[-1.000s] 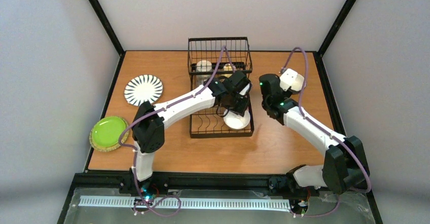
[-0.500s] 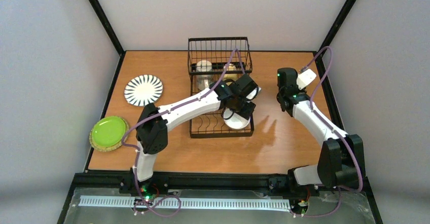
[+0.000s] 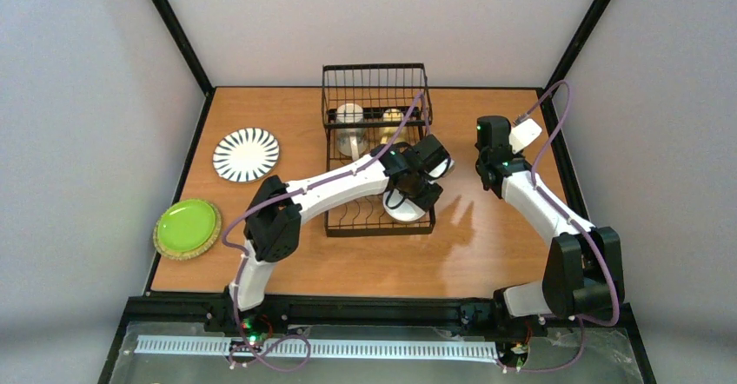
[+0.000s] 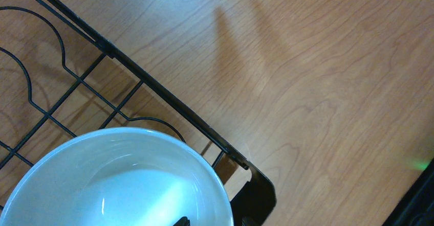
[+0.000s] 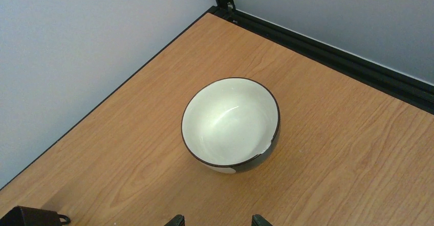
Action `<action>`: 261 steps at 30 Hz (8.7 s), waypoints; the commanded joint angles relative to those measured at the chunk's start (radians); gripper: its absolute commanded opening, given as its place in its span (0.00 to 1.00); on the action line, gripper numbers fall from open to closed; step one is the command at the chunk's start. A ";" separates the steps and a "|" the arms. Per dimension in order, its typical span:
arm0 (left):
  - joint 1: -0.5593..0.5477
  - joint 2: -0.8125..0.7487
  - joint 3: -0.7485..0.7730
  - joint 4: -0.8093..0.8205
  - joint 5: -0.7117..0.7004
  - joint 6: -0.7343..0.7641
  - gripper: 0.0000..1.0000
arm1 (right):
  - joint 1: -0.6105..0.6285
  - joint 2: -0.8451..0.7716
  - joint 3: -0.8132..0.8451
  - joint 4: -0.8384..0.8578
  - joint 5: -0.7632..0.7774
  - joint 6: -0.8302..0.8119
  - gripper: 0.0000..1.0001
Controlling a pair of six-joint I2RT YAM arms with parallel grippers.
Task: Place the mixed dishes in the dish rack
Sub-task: Grab the bowl from the dish rack, then insert the bowl into the dish rack.
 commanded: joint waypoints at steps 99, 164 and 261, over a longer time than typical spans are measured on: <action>0.173 -0.627 -1.185 1.726 0.058 -1.276 0.00 | -0.023 0.000 -0.024 0.095 0.018 0.009 0.67; 0.124 -0.140 -1.062 1.993 -0.052 -1.560 0.02 | -0.037 0.078 -0.017 0.242 0.042 -0.032 0.68; 0.130 0.067 -1.148 2.206 0.165 -1.714 0.51 | -0.036 0.118 0.006 0.242 0.022 -0.059 0.67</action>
